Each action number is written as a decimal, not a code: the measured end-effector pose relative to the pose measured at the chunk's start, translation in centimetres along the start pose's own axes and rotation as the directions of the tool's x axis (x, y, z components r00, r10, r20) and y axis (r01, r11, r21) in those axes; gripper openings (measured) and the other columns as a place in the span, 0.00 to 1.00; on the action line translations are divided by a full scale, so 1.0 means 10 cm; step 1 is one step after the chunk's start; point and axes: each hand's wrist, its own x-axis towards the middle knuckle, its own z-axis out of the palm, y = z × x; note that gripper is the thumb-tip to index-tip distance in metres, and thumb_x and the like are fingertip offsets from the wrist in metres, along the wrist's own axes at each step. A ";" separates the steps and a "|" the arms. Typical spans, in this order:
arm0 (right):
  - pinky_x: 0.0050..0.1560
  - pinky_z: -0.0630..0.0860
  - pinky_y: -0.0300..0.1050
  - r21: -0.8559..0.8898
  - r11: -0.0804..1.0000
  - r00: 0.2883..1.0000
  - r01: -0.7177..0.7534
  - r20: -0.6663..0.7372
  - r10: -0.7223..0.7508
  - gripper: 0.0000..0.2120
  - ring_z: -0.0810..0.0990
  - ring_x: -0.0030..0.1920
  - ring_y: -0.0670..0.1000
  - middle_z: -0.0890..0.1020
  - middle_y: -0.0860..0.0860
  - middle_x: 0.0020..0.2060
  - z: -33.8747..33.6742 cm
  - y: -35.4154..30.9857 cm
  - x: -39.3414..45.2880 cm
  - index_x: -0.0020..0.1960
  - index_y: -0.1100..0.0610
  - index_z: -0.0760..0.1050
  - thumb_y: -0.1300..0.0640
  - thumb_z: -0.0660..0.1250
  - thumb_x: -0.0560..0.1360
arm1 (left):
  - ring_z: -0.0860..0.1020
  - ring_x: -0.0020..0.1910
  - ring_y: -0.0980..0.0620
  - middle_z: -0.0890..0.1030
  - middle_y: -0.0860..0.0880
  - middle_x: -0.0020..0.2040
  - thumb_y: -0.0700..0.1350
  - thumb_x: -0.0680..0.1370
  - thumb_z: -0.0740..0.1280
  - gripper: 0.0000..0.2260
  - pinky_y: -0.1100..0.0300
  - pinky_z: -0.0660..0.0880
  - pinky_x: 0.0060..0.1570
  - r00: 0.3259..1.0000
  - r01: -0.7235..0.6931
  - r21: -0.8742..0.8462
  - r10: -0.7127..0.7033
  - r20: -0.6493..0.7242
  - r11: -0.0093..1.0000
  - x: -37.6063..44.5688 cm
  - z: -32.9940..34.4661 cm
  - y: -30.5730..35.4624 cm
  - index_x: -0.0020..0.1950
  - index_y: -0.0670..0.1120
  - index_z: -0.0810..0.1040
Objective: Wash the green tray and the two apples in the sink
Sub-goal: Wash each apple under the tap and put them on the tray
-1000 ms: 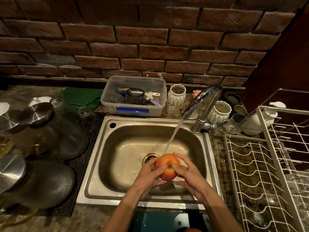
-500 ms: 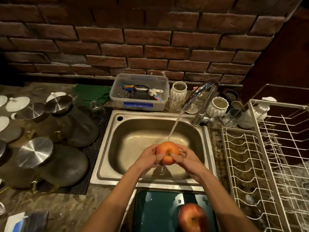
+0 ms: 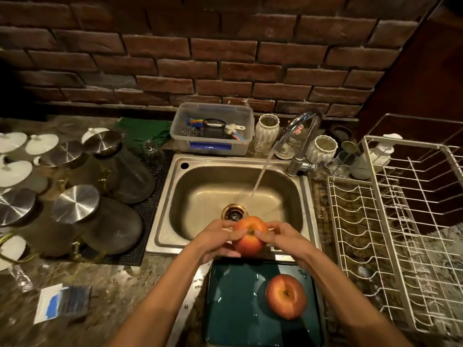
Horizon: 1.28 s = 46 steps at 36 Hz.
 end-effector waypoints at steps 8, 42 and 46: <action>0.62 0.77 0.50 -0.406 0.914 0.997 -0.020 0.060 0.049 0.25 0.80 0.57 0.51 0.82 0.51 0.57 0.12 0.10 -0.25 0.63 0.52 0.76 0.41 0.74 0.71 | 0.84 0.54 0.40 0.79 0.39 0.60 0.42 0.72 0.77 0.24 0.50 0.84 0.44 0.999 0.019 0.064 -0.015 -0.051 0.998 -0.35 0.02 -0.37 0.66 0.43 0.75; 0.67 0.56 0.67 -0.890 0.439 0.978 0.126 0.186 0.097 0.24 0.76 0.58 0.53 0.81 0.48 0.52 0.59 0.41 -0.40 0.55 0.47 0.74 0.29 0.63 0.71 | 0.77 0.63 0.44 0.77 0.40 0.63 0.39 0.77 0.72 0.22 0.55 0.83 0.50 0.984 0.153 0.253 -0.125 -0.123 0.955 -0.41 -0.10 -1.14 0.70 0.43 0.71; 0.66 0.58 0.65 -0.895 0.433 0.973 0.111 0.187 0.136 0.23 0.75 0.55 0.52 0.79 0.47 0.50 0.57 0.37 -0.36 0.54 0.46 0.74 0.29 0.63 0.71 | 0.78 0.61 0.48 0.78 0.43 0.62 0.43 0.76 0.73 0.22 0.58 0.82 0.49 0.985 0.160 0.299 -0.134 -0.106 0.941 -0.38 -0.12 -1.11 0.69 0.45 0.73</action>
